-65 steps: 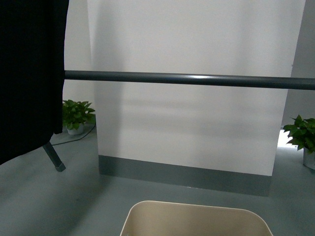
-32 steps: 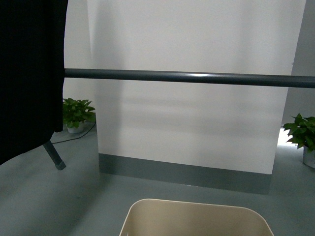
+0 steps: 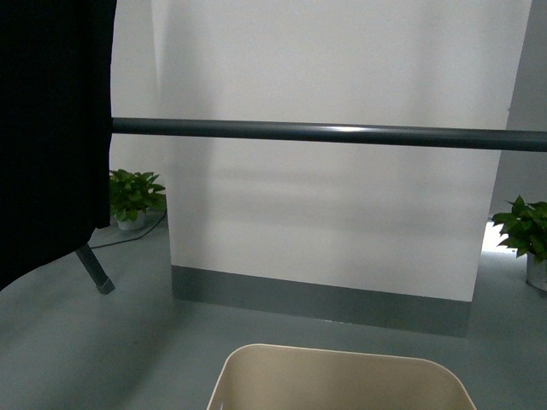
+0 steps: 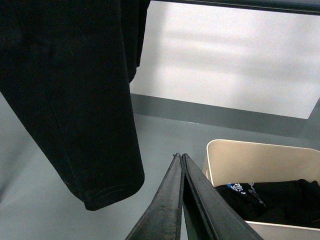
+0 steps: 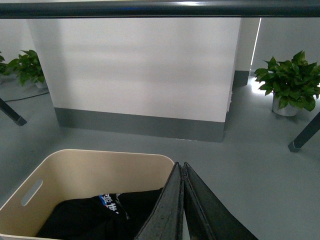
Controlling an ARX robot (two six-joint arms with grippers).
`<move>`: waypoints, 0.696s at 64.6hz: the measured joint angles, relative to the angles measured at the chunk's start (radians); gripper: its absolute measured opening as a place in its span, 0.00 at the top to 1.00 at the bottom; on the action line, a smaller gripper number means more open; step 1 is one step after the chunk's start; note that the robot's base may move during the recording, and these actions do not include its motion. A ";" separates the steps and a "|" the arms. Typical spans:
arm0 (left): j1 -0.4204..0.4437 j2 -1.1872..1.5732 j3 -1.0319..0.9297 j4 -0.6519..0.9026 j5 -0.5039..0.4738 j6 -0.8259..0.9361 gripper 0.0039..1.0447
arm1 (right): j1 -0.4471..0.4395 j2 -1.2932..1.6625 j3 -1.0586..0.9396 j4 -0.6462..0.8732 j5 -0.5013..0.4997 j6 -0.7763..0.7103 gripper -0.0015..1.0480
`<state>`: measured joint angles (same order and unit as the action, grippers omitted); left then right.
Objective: Move hamper under clothes hanger
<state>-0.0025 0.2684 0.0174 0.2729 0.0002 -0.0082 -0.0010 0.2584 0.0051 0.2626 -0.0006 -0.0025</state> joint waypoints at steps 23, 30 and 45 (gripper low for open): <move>0.000 -0.149 0.000 -0.168 0.000 0.001 0.97 | 0.000 -0.183 0.001 -0.218 0.000 0.000 0.98; 0.000 -0.254 0.000 -0.265 0.000 0.002 0.97 | 0.000 -0.252 0.001 -0.256 0.000 0.000 0.98; 0.000 -0.263 0.000 -0.271 0.000 0.002 0.97 | 0.000 -0.254 0.001 -0.261 0.000 0.000 0.98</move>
<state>-0.0025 0.0051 0.0177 0.0021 0.0006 -0.0063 -0.0010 0.0040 0.0059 0.0013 -0.0010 -0.0025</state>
